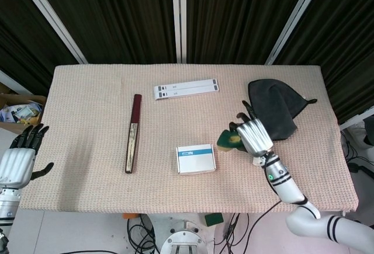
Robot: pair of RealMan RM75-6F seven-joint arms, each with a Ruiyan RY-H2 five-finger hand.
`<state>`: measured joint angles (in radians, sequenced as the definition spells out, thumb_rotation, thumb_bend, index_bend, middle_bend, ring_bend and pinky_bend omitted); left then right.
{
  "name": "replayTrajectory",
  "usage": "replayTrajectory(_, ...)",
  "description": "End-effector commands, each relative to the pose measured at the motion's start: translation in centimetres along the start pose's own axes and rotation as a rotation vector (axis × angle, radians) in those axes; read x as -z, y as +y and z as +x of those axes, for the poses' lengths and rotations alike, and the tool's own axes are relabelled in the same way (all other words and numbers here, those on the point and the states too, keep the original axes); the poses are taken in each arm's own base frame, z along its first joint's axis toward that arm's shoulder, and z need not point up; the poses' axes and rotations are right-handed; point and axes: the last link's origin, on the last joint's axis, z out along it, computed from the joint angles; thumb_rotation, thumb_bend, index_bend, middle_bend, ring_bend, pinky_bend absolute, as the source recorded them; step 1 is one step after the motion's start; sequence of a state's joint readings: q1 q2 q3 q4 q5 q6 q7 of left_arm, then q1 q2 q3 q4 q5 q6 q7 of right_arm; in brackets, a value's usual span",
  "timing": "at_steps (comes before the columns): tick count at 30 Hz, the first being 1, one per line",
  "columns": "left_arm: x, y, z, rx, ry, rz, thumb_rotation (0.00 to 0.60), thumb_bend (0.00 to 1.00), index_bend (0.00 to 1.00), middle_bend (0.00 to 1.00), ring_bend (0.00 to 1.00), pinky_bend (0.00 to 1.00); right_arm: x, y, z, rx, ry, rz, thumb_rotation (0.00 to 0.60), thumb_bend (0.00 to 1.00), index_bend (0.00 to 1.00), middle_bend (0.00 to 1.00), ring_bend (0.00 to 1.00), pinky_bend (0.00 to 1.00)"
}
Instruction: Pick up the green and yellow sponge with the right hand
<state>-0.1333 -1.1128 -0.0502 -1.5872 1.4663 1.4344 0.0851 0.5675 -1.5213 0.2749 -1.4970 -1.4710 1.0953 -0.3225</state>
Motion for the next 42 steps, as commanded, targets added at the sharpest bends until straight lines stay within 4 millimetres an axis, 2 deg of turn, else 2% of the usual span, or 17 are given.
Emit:
replayTrajectory(1,0.0,0.1,0.1,0.004,0.005,-0.001,0.600,0.16,0.08,0.06,0.02,0.18,-7.8,-2.3,-1.8,-0.136,-0.037,-0.049,0.600,0.33,0.74,0.81,0.31,0.00)
replayTrajectory(4,0.0,0.2,0.0,0.003,0.012,-0.003,0.600,0.16,0.08,0.06,0.02,0.18,-10.7,-3.2,-4.6,-0.137,-0.097,-0.080,0.600,0.33,0.73,0.79,0.31,0.00)
replayTrajectory(8,0.1,0.0,-0.2,0.000,0.012,0.003,0.600,0.16,0.08,0.06,0.02,0.18,-12.2,-4.0,-7.2,-0.096,-0.160,-0.066,0.600,0.32,0.70,0.77,0.31,0.00)
replayTrajectory(11,0.0,-0.4,-0.3,-0.010,0.010,0.021,0.600,0.16,0.08,0.06,0.02,0.18,-12.6,-4.3,-8.6,-0.066,-0.194,-0.049,0.600,0.27,0.60,0.71,0.28,0.00)
replayTrajectory(13,-0.1,-0.6,-0.3,-0.024,0.014,0.032,0.600,0.16,0.08,0.06,0.02,0.18,-12.8,-4.3,-9.3,-0.066,-0.221,-0.044,0.600,0.20,0.48,0.59,0.20,0.00)
replayTrajectory(16,-0.2,-0.9,-0.3,-0.023,0.015,0.045,0.600,0.16,0.08,0.06,0.02,0.18,-13.2,-4.7,-9.7,-0.111,-0.250,-0.037,0.600,0.10,0.21,0.35,0.04,0.00)
replayTrajectory(17,-0.2,-0.9,-0.2,-0.025,0.015,0.047,0.600,0.16,0.08,0.06,0.02,0.18,-13.3,-4.9,-9.8,-0.129,-0.257,-0.034,0.600,0.07,0.12,0.28,0.01,0.00)
replayTrajectory(19,-0.3,-1.0,-0.3,-0.026,0.015,0.049,0.600,0.16,0.08,0.06,0.02,0.18,-13.6,-5.1,-9.9,-0.155,-0.276,-0.027,0.600,0.03,0.02,0.15,0.00,0.00)
replayTrajectory(20,-0.3,-1.0,-0.3,-0.025,0.013,0.051,0.600,0.16,0.08,0.06,0.02,0.18,-13.6,-5.3,-9.9,-0.162,-0.281,-0.021,0.600,0.01,0.00,0.08,0.00,0.00)
replayTrajectory(22,-0.3,-1.0,-0.4,-0.022,0.009,0.052,0.600,0.16,0.08,0.06,0.02,0.18,-13.7,-5.4,-9.7,-0.168,-0.275,-0.008,0.600,0.00,0.00,0.01,0.00,0.00)
replayTrajectory(25,-0.4,-1.1,-0.4,-0.021,0.005,0.051,0.600,0.16,0.08,0.06,0.02,0.18,-13.5,-5.0,-9.0,-0.163,-0.237,0.015,0.600,0.00,0.00,0.00,0.00,0.00)
replayTrajectory(28,-0.4,-1.1,-0.2,-0.022,0.008,0.050,0.600,0.16,0.08,0.06,0.02,0.18,-12.8,-3.7,-7.6,-0.168,-0.192,0.025,0.600,0.00,0.00,0.00,0.00,0.00)
replayTrajectory(31,-0.3,-1.1,-0.1,-0.025,0.013,0.047,0.600,0.16,0.08,0.06,0.02,0.18,-10.8,-1.5,-5.4,-0.144,-0.138,0.038,0.600,0.00,0.00,0.00,0.00,0.00)
replayTrajectory(33,-0.3,-1.1,0.1,-0.024,0.018,0.045,0.600,0.16,0.08,0.06,0.02,0.18,-8.0,0.9,-3.5,-0.121,-0.120,0.030,0.600,0.01,0.00,0.00,0.00,0.00)
replayTrajectory(37,-0.3,-0.9,0.5,-0.015,0.026,0.036,0.600,0.16,0.08,0.06,0.02,0.18,-0.3,5.8,0.2,-0.184,-0.186,-0.094,0.600,0.05,0.00,0.00,0.00,0.00)
replayTrajectory(40,-0.2,-0.9,0.8,-0.017,0.032,0.036,0.600,0.16,0.08,0.06,0.02,0.18,6.5,10.1,3.2,-0.085,-0.204,-0.232,0.600,0.05,0.00,0.00,0.00,0.00)
replayTrajectory(42,-0.1,-0.8,0.8,-0.019,0.034,0.038,0.600,0.16,0.08,0.06,0.02,0.18,9.9,12.5,4.1,0.040,-0.174,-0.321,0.600,0.04,0.00,0.00,0.00,0.00)
